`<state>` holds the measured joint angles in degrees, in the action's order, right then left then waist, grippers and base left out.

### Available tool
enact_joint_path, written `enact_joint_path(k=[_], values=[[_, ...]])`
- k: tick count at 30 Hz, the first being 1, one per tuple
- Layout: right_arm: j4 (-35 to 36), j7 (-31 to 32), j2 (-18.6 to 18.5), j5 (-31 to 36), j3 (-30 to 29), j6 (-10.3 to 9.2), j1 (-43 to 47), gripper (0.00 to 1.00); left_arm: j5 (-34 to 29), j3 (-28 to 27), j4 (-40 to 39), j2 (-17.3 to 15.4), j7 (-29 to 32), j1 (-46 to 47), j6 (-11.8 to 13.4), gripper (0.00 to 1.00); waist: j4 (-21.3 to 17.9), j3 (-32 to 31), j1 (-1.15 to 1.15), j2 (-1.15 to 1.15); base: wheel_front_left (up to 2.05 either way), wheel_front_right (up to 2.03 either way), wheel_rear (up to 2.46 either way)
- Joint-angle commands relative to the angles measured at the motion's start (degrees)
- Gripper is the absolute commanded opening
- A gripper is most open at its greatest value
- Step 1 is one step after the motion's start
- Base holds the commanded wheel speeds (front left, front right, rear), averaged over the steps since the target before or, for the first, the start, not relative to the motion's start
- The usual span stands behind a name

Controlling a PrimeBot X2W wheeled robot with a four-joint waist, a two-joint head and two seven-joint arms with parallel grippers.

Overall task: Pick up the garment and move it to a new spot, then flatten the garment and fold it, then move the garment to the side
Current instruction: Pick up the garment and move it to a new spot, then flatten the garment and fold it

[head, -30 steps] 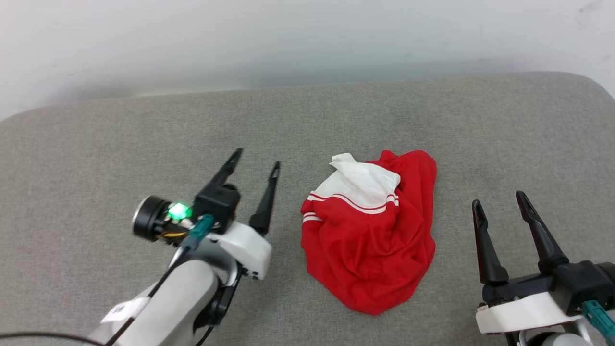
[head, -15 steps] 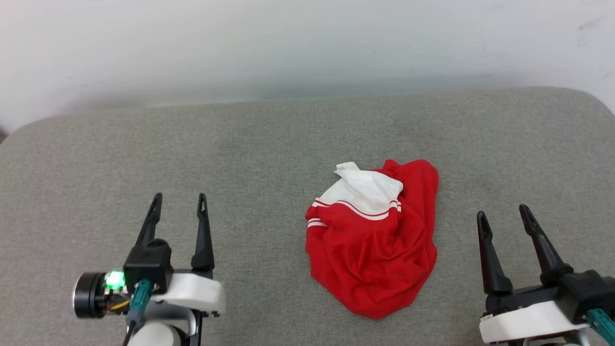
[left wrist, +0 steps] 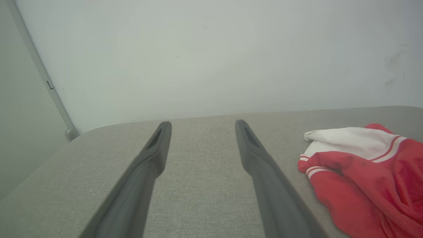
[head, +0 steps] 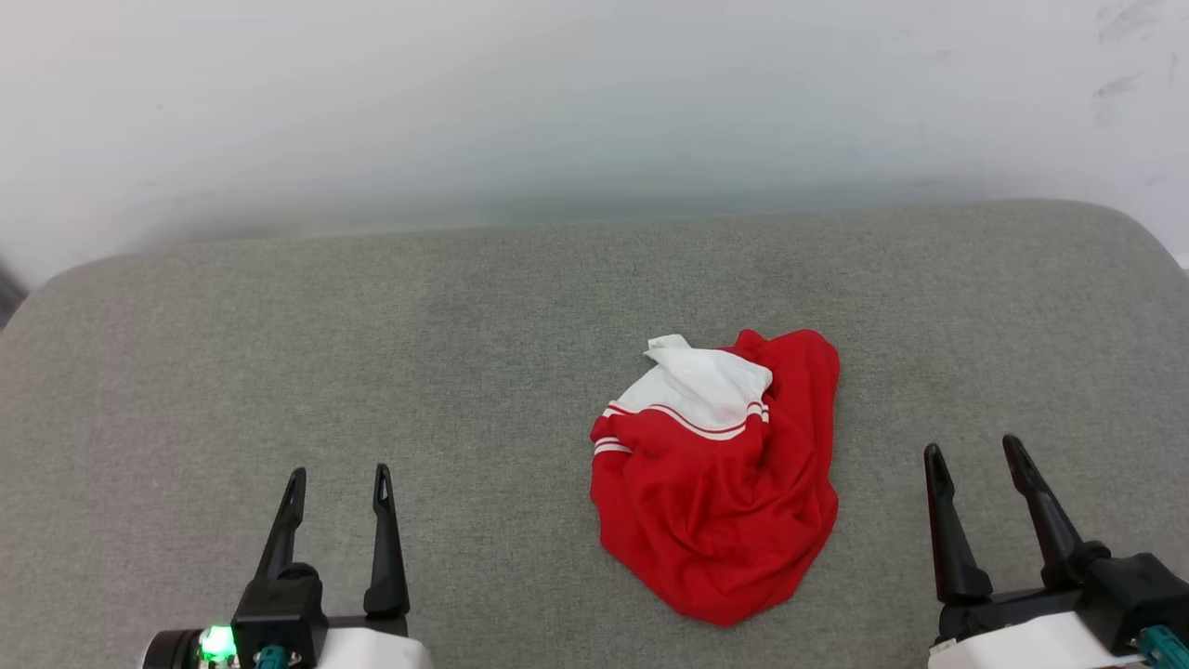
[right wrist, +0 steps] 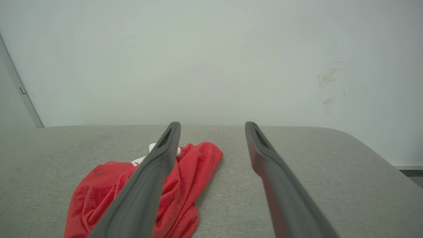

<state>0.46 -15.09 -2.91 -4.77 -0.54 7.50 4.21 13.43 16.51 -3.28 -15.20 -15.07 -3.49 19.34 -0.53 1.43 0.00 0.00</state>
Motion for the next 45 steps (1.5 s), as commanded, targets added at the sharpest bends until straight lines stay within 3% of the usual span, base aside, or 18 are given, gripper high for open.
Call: enact_joint_path(k=[1, 13, 28, 34, 45], values=[[-0.15, -0.11, 0.05, -0.54, 0.25, -0.02, 1.03, 1.00, -1.11, -1.10, -0.10, 1.04, -0.14, -1.50, -1.07, 1.00, 0.02, -0.40, 0.00, 0.00, 0.00, 0.00, 0.00], [-0.62, -0.12, 0.05, -2.28, 0.37, -0.02, 3.30, 1.00, -5.09, -5.48, 0.75, 6.18, -0.15, -5.38, -6.07, 1.00, 0.37, -1.61, 0.00, 0.00, 0.00, 0.00, 0.00], [-0.83, -0.12, 0.05, -2.22, 1.25, -0.02, 3.26, 1.00, -7.74, -8.92, 1.80, 8.92, -0.15, -5.53, -9.55, 1.00, 0.14, -1.70, 0.00, 0.00, 0.00, 0.00, 0.00], [-0.45, -0.12, 0.05, -1.72, 1.40, -0.02, 2.26, 1.00, -8.50, -9.25, 3.62, 8.49, -0.15, 1.26, -12.49, 1.00, 0.27, -1.24, 0.00, 0.00, 0.00, 0.00, 0.00], [1.79, -0.12, 0.05, -0.24, 2.60, -0.02, -1.41, 1.00, -9.14, -7.98, 17.02, 3.58, 0.13, 26.24, -21.48, 1.00, -1.88, 3.67, 0.00, 0.00, 0.00, 0.00, 0.00]])
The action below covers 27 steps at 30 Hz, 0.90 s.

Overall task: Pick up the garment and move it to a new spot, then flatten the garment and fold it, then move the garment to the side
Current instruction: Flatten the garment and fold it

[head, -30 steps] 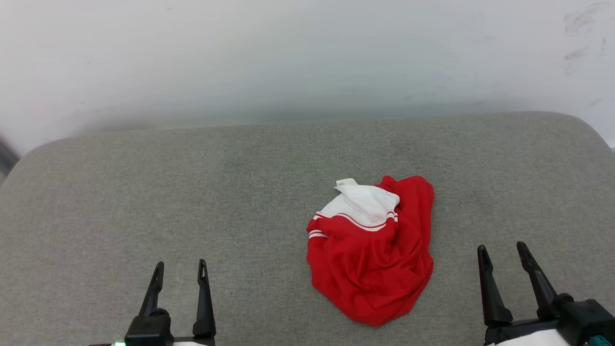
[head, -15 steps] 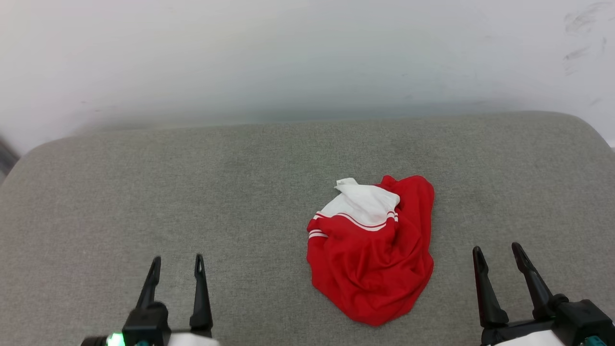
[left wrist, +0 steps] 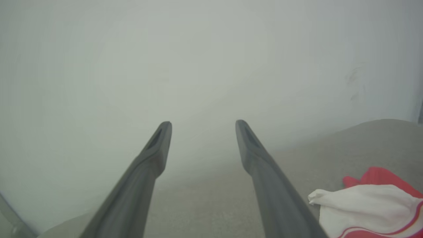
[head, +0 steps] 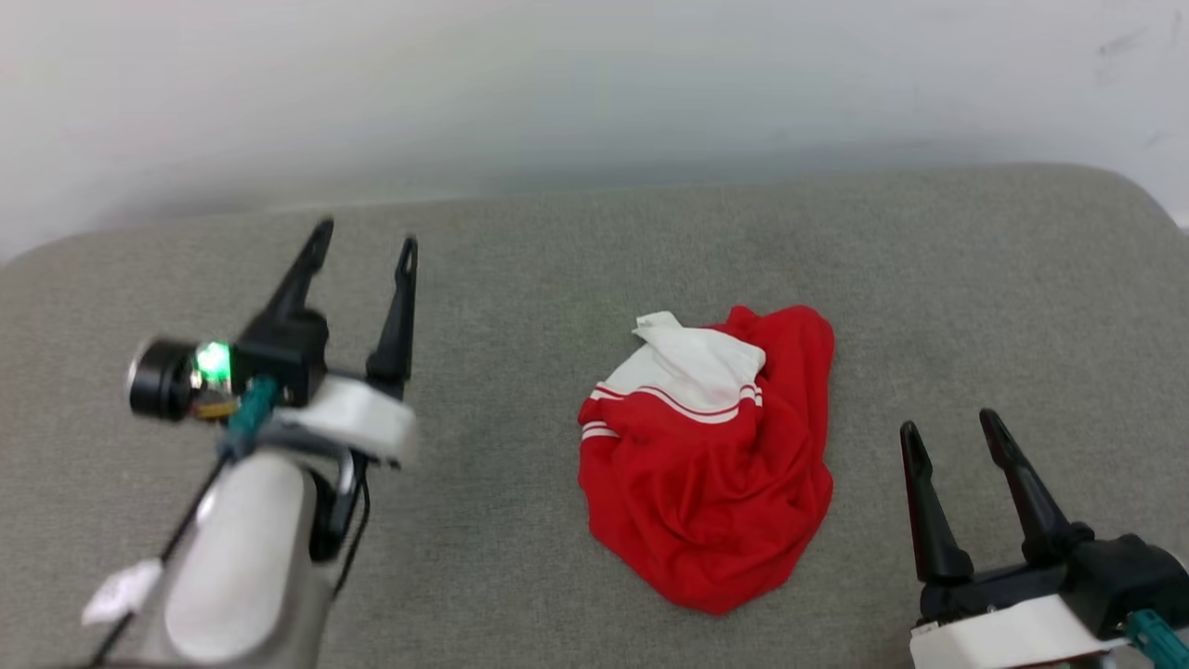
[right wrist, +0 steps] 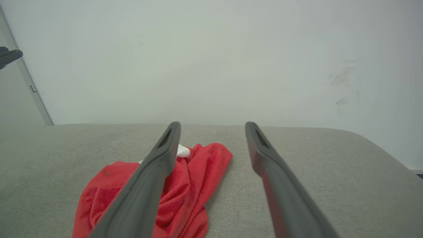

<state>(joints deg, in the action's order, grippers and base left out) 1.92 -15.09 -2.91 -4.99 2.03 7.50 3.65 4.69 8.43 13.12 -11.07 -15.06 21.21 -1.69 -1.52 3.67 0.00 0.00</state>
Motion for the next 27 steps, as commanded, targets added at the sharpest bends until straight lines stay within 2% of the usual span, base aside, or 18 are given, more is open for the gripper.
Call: enact_joint_path(k=[1, 6, 12, 15, 21, 27], values=[[0.66, -0.12, 0.05, 0.12, 0.00, -0.03, -1.34, 1.00, -0.43, 0.32, 1.82, -0.82, 0.72, 4.04, -1.02, 1.00, -1.21, 2.18, 0.00, 0.00, 0.00, 0.00, 0.00], [2.05, -0.12, 0.05, 0.41, -0.18, -0.02, -3.55, 1.00, 0.63, 2.84, 7.00, -2.17, 6.29, 15.47, -4.15, 1.00, -2.52, 5.95, 0.00, 0.00, 0.00, 0.00, 0.00], [3.16, -0.12, 0.05, 0.44, -0.37, -0.02, -6.18, 1.00, 4.03, 9.18, 11.52, -2.97, 16.30, 27.68, -5.62, 1.00, -3.65, 10.27, 0.00, 0.00, 0.00, 0.00, 0.00], [3.36, -0.12, 0.06, 0.52, -0.17, -0.02, -7.30, 1.00, 9.14, 17.98, 12.94, -4.43, 23.04, 33.39, -5.69, 1.00, -4.11, 11.96, 0.00, 0.00, 0.00, 0.00, 0.00], [3.77, -0.11, 0.06, 0.54, 0.05, -0.02, -9.28, 1.00, 24.40, 36.38, 11.74, -9.20, 39.09, 43.57, -5.68, 1.00, -5.39, 15.43, 0.00, 0.00, 0.00, 0.00, 0.00], [4.12, -0.12, 0.06, 0.13, 0.05, -0.02, -11.24, 1.00, 37.00, 49.56, 9.19, -13.25, 52.33, 51.44, -5.69, 1.00, -6.88, 19.17, 0.00, 0.00, 0.00, 0.00, 0.00]])
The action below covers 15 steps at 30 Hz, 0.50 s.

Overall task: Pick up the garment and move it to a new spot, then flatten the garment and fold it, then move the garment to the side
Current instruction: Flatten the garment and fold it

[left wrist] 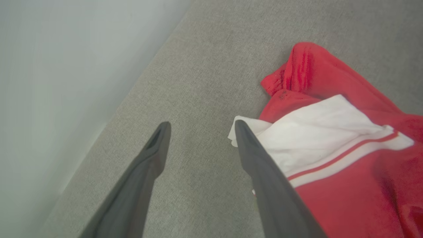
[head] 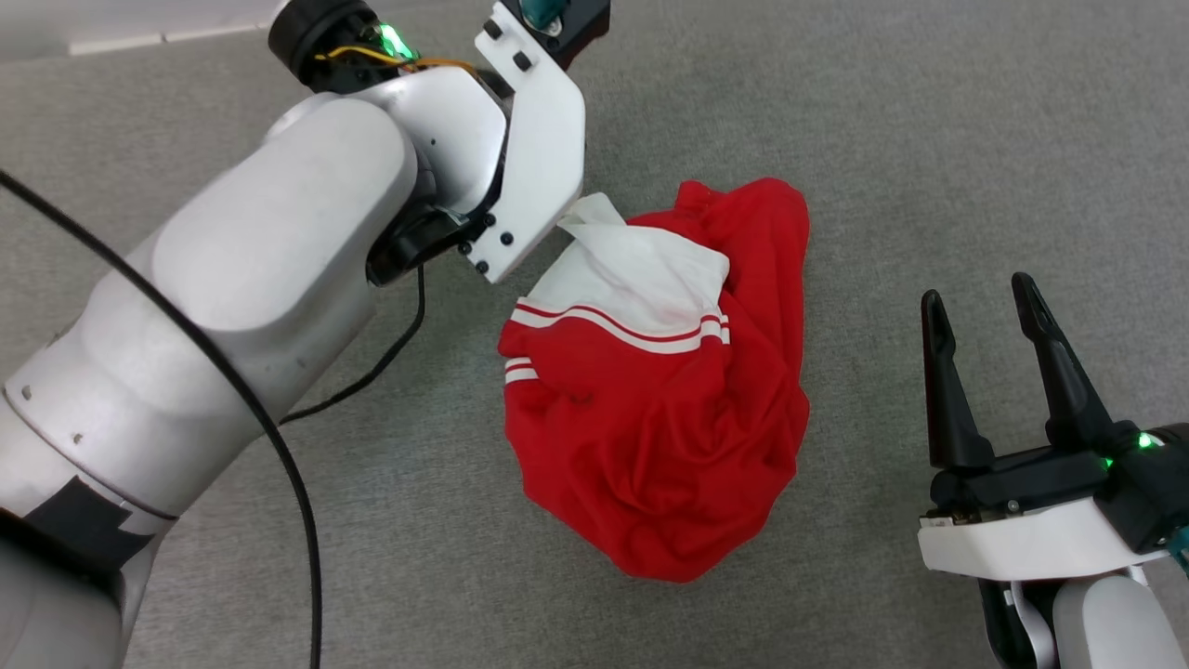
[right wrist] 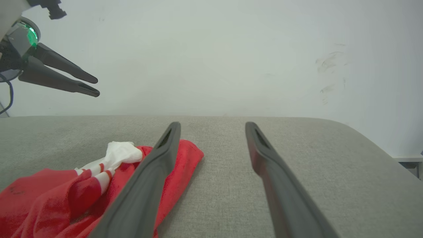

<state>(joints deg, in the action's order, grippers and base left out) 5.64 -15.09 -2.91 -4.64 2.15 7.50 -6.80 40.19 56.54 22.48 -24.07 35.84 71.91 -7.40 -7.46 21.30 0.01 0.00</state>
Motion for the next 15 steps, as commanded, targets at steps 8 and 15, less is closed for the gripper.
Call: enact_joint_path(k=[8, 15], values=[[0.21, -0.12, 0.06, -1.03, 0.49, -0.02, -3.39, 1.00, 13.14, 13.74, -1.38, -3.30, 12.32, 6.01, 0.01, 1.00, -3.29, 5.79, -0.01, 0.00, 0.00, 0.00, 0.00], [0.01, -0.11, 0.05, -1.64, 0.72, -0.03, -4.54, 1.00, 14.43, 16.90, -1.91, -4.20, 17.50, 3.70, -0.02, 1.00, -4.87, 8.17, -0.01, 0.00, 0.00, 0.00, 0.00]])
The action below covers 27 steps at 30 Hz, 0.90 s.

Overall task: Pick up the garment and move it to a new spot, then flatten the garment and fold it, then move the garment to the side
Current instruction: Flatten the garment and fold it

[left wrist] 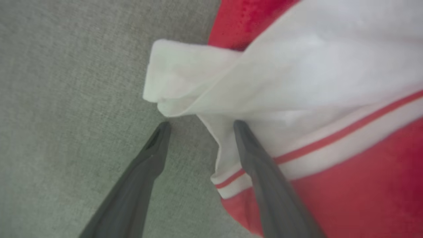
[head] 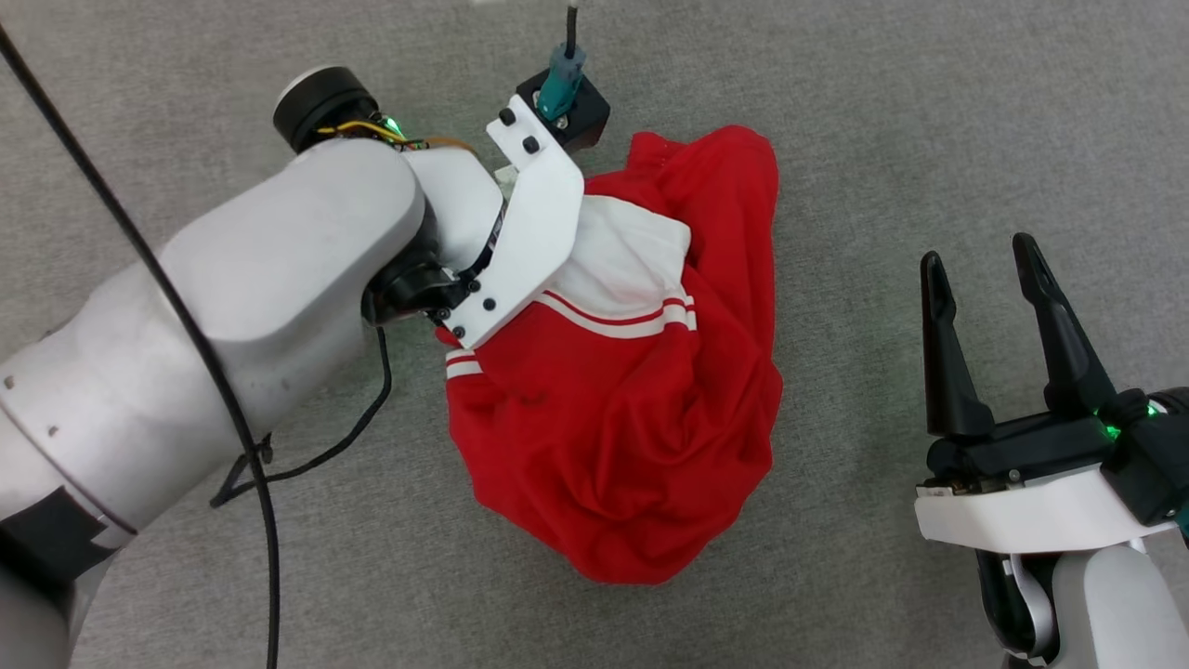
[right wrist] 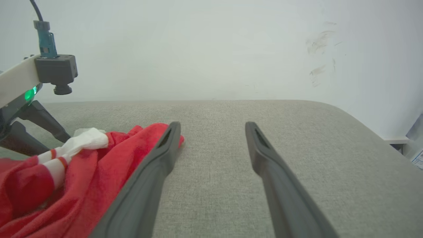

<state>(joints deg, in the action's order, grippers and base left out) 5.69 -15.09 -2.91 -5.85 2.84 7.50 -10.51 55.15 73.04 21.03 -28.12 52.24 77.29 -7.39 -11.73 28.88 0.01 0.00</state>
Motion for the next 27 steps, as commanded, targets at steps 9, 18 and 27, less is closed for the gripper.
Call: enact_joint_path(k=[9, 18, 27], values=[[-0.60, -0.11, 0.05, 0.12, -0.21, -0.03, -0.83, 1.00, -3.17, 0.77, -3.61, -0.75, 0.63, -5.31, -0.05, 0.00, 0.25, -0.33, -0.01, 0.00, 0.00, 0.00, 0.00], [-1.56, -0.11, 0.05, 1.61, -0.94, -0.02, 3.17, 1.00, -3.03, 0.29, -3.96, -2.07, -14.29, -4.61, -0.01, 0.00, 4.73, -7.13, -0.01, 0.00, 0.00, 0.00, 0.00], [-2.17, -0.11, 0.05, 3.15, -0.83, -0.02, 7.00, 1.00, 1.46, -1.55, -3.05, -13.37, -26.09, -12.09, 0.89, 0.00, 10.22, -13.86, -0.01, 0.00, 0.00, 0.00, 0.00]])
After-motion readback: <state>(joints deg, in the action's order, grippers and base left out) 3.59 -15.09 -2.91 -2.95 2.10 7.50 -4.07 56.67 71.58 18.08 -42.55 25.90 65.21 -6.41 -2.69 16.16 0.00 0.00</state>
